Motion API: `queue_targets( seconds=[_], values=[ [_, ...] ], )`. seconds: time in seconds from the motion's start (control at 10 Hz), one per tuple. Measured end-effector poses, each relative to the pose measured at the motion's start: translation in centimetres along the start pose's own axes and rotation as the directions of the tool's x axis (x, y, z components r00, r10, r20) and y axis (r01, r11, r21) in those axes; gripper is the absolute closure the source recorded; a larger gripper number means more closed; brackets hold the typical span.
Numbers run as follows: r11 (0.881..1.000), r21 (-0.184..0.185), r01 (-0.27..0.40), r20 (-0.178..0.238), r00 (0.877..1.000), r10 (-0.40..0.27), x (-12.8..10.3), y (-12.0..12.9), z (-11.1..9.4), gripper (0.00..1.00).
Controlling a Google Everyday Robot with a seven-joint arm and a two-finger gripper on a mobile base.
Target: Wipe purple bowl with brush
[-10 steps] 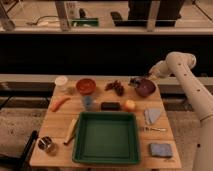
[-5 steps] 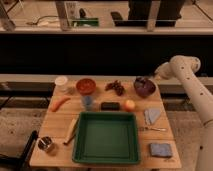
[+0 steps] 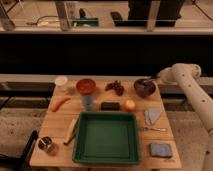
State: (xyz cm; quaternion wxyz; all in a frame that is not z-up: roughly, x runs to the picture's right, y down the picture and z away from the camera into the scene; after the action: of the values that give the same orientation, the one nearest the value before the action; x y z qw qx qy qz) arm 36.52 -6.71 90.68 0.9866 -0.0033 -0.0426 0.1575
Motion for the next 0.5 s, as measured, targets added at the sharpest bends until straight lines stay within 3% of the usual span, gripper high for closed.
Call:
queue_targets(
  seconds=[0.5],
  values=[
    [1.000,0.005,0.011,0.005,1.000,-0.011,-0.4,1.0,-0.2,1.00]
  ],
)
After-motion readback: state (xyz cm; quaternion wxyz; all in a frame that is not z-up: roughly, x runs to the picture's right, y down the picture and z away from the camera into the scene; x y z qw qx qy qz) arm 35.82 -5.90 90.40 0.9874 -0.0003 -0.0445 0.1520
